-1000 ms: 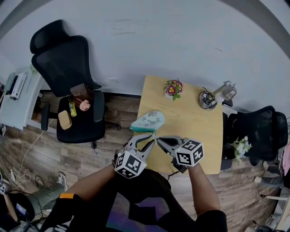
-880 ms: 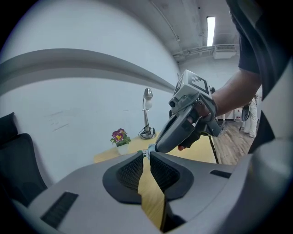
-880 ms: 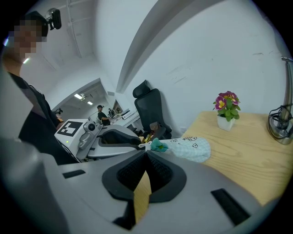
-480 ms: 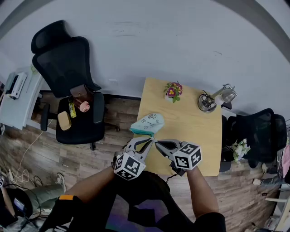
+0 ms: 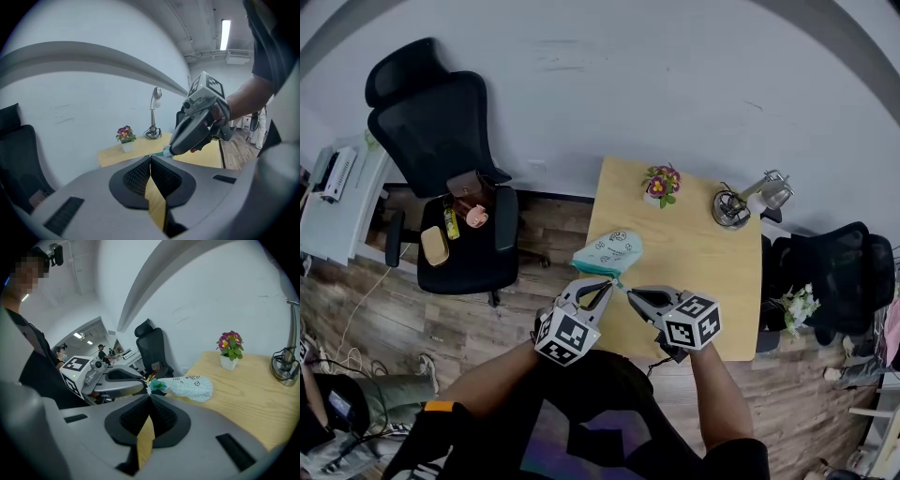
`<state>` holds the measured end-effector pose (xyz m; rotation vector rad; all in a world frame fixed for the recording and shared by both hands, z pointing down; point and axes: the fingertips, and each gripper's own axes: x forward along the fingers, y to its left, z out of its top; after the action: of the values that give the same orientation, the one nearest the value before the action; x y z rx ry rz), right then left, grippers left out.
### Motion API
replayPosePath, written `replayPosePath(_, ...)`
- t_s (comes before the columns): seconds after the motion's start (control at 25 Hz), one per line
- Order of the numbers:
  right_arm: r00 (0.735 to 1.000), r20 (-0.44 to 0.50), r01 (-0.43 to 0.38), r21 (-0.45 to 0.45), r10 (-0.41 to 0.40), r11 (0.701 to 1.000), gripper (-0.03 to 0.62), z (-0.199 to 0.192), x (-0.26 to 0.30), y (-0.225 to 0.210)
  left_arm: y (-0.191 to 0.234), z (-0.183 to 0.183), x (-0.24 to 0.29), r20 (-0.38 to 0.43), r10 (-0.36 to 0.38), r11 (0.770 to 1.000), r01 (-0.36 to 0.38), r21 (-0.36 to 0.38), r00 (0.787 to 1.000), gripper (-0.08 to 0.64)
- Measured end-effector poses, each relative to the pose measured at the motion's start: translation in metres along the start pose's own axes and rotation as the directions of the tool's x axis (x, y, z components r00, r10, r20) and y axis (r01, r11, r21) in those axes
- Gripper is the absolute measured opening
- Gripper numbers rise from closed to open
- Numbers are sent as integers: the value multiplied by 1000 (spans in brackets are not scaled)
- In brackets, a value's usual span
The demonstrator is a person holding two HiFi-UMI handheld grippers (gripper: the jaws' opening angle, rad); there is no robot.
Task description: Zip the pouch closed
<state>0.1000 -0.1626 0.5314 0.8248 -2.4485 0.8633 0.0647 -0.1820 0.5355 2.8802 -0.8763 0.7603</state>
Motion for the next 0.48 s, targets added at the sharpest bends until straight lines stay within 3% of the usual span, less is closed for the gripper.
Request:
replayPosePath(0.2, 1000, -1, 23, 18, -23, 1000, 17, -8, -3, -5, 19, -16, 3, -46, 33, 998, -35, -49, 998, 12)
replayPosePath(0.48, 996, -8, 93, 51, -93, 994, 17, -21, -21, -23, 77, -52, -2, -130, 141, 977, -159, -141, 981, 11)
